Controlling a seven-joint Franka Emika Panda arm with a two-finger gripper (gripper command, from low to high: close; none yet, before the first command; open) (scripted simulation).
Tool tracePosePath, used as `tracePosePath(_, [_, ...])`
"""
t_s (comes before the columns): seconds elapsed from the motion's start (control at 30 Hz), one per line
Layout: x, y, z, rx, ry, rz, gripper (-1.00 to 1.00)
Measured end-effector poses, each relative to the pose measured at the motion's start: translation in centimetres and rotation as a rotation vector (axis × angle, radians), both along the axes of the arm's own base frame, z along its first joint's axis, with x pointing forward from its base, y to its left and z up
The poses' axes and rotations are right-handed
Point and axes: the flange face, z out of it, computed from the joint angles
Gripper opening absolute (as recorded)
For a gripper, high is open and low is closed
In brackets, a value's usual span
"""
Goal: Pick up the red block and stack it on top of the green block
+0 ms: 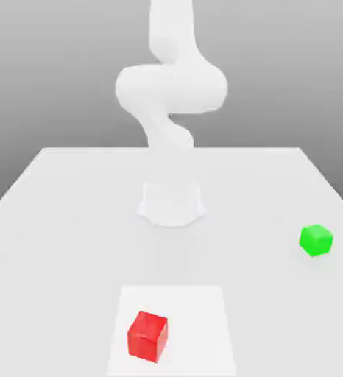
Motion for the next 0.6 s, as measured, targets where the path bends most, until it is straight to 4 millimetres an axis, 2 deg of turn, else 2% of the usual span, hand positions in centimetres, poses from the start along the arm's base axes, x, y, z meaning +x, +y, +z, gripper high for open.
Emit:
tracePosePath(0.13, [4.7,-0.6,-7.5,0.016,0.127,-0.052,0.00])
tracePosePath(0.3, [8.4,-1.5,-17.3,0.037,0.278,-0.114,0.00])
tracePosePath(0.43, [9.7,-2.3,-25.4,0.058,0.399,-0.164,0.00])
tracePosePath(0.6, [9.4,-3.3,-35.5,0.089,0.549,-0.226,0.00])
